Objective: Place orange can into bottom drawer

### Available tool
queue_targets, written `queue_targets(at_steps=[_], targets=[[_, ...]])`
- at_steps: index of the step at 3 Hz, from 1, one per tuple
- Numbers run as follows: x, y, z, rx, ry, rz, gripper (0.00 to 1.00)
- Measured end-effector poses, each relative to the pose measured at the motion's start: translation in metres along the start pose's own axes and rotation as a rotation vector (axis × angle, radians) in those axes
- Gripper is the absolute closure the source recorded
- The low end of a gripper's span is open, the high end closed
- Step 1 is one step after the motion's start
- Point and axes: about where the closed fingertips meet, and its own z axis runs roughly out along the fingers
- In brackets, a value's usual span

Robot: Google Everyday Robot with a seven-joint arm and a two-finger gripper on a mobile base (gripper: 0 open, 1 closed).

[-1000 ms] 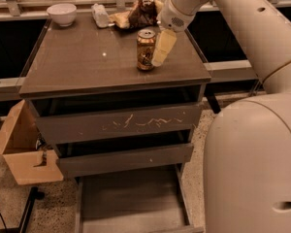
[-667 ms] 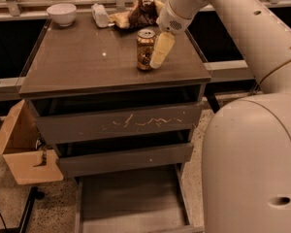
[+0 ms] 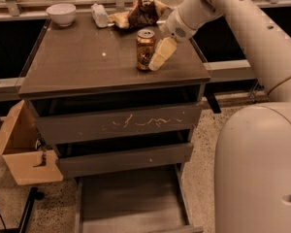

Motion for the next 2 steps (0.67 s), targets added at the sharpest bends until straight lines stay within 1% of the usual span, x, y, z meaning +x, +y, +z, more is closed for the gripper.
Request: queue_targets(at_steps=[1,2], targets=[[-0.0012,-0.0035,-0.0026,0.002,-0.119,0.049,0.00],[-0.0038,-0.0050,-0.0035,0.001,-0.177,0.064,0.00]])
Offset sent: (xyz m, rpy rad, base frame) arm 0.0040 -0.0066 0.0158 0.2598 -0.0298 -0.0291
